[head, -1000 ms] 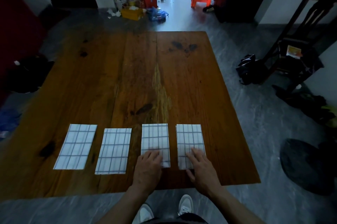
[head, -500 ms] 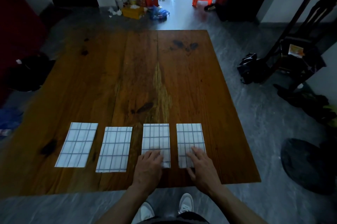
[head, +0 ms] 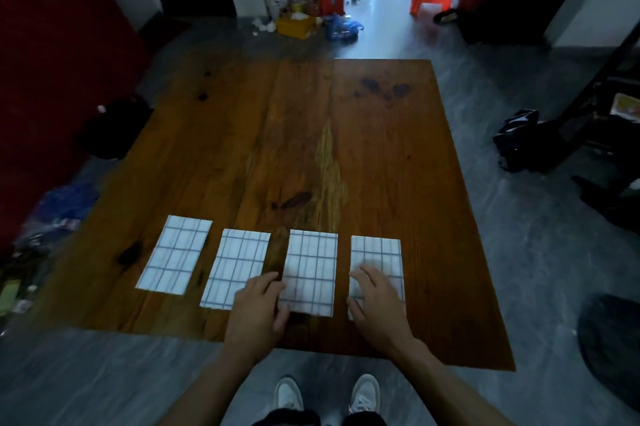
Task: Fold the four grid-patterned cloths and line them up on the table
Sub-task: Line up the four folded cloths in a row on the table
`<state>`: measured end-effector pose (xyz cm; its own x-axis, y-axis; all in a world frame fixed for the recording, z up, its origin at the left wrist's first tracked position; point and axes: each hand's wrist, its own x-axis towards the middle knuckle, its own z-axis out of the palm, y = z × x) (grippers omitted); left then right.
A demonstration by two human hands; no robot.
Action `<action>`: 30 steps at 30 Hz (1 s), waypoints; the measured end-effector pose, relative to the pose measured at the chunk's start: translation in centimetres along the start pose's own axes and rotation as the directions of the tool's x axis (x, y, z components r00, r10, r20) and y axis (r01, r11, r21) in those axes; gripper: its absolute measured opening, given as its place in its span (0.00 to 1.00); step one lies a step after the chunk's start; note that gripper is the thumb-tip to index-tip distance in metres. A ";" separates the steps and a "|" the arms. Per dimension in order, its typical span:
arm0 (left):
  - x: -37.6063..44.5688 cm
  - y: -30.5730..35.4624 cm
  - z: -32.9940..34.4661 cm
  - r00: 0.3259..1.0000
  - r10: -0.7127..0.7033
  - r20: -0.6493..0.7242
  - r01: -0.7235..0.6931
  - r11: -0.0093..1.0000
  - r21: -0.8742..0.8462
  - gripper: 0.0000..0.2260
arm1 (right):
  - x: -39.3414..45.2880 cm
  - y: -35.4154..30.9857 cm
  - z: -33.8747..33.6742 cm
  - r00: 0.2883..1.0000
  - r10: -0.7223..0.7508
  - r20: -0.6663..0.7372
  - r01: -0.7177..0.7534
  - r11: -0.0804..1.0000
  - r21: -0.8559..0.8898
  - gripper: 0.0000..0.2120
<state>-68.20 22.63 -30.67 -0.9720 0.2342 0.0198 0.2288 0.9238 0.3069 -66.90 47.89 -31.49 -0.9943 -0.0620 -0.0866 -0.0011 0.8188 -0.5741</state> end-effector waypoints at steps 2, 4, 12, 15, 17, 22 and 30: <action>-0.6 -1.1 -1.0 0.998 -0.065 0.005 0.065 0.998 0.022 0.16 | 0.6 -0.9 0.6 1.000 -0.022 -0.003 0.022 1.000 0.003 0.23; -1.3 -2.5 -1.8 0.995 -0.102 0.008 0.102 0.994 0.032 0.16 | 0.8 -1.9 1.2 1.000 -0.020 -0.005 0.020 1.000 0.021 0.23; -0.9 -8.3 -3.3 0.998 -0.051 0.039 0.051 0.999 0.001 0.19 | 1.2 -7.0 3.8 0.998 0.059 -0.015 -0.059 0.998 0.001 0.24; -0.7 -11.1 -3.6 0.998 0.018 0.066 -0.016 1.000 -0.026 0.20 | 1.1 -9.7 5.2 0.990 0.135 -0.044 -0.135 0.991 -0.016 0.25; -0.5 -13.0 -3.7 0.994 0.066 0.088 -0.061 0.997 -0.049 0.21 | 0.8 -11.6 6.4 0.985 0.162 -0.056 -0.164 0.986 -0.038 0.25; -0.3 -15.9 -3.1 0.966 0.224 0.126 -0.214 0.973 -0.088 0.24 | -0.7 -14.2 7.7 0.967 0.237 -0.090 -0.244 0.966 -0.083 0.25; 0.4 -15.8 -2.9 0.964 0.196 0.182 -0.195 0.981 -0.024 0.20 | -2.0 -15.2 8.5 0.931 0.361 -0.059 -0.365 0.927 -0.085 0.27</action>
<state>-72.38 7.23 -32.76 -0.8821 0.4617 -0.0936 0.4126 0.8530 0.3195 -63.99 30.72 -29.54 -0.9322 0.2716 -0.2393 0.3527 0.8302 -0.4318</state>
